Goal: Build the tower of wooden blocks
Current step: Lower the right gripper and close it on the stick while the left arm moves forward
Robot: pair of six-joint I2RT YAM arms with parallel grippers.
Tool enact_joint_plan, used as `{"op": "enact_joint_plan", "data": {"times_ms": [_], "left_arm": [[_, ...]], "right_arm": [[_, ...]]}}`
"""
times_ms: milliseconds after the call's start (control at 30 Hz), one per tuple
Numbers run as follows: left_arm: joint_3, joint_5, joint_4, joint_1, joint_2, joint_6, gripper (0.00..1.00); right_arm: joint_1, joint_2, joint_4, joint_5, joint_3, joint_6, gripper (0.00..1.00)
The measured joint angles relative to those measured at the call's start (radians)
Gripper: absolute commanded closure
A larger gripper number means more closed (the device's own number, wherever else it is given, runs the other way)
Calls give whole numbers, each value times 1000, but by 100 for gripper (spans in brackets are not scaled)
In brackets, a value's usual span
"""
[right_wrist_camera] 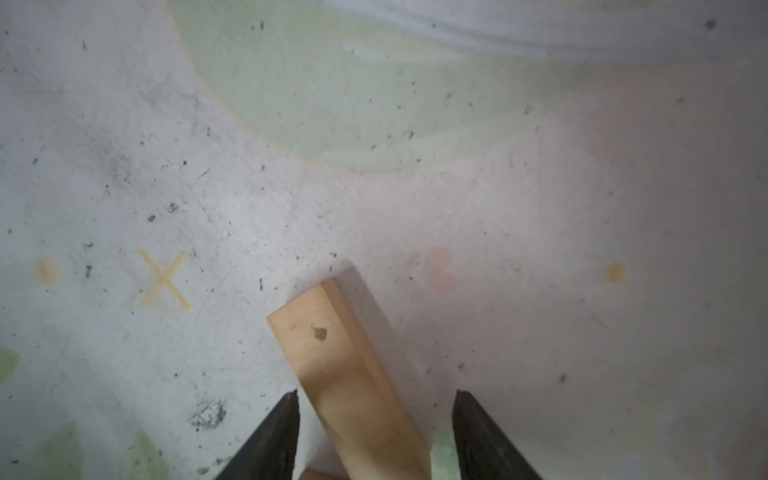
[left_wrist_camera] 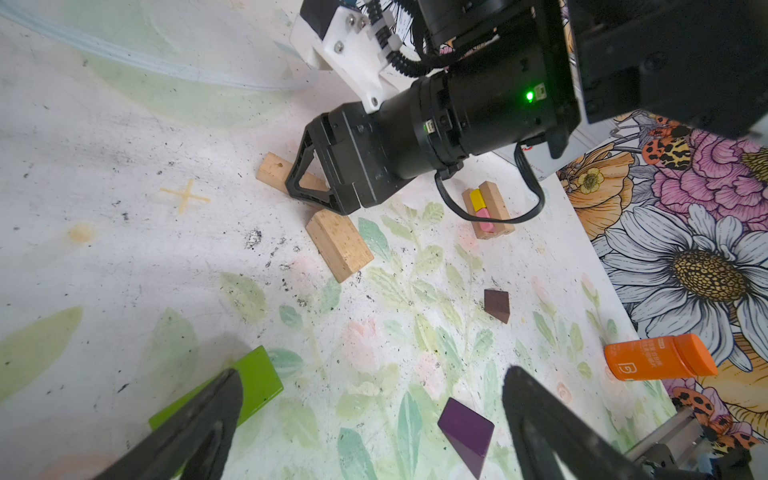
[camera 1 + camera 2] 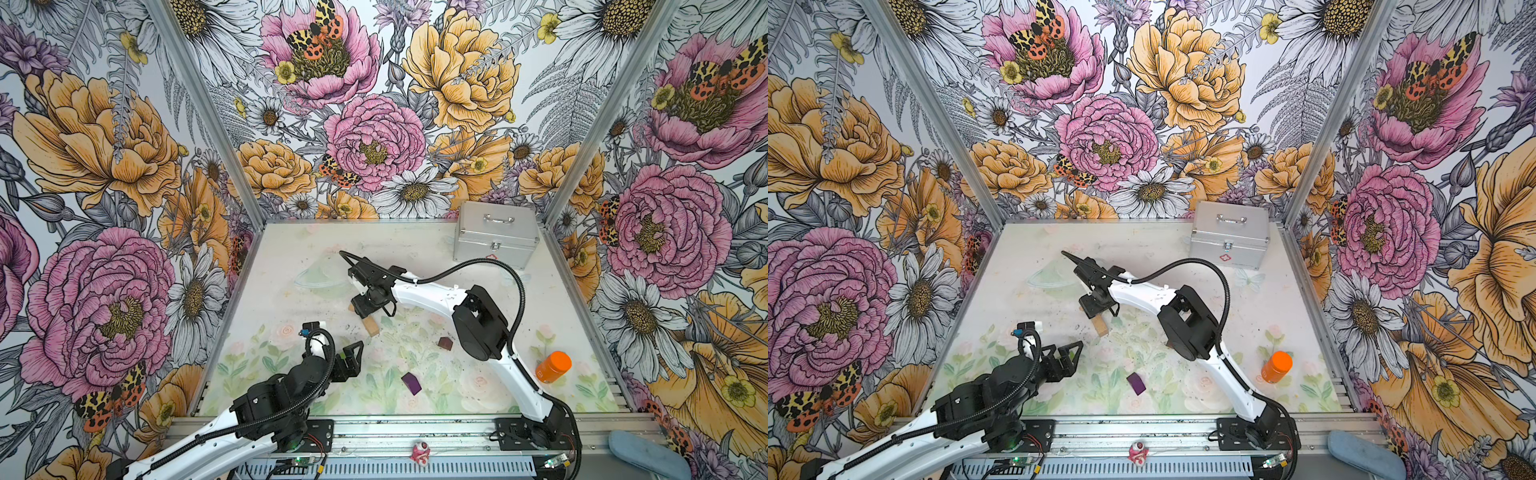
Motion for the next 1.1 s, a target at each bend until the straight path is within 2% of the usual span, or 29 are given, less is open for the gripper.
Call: {"op": "enact_joint_plan", "data": {"times_ms": [800,1100], "left_arm": [[3,0,-8,4,0,1,1],[78,0,-53,39,9,32,1]], "right_arm": [[6,38,-3,1,49,11,39],[6,43,-3,7,57,23,39]]}}
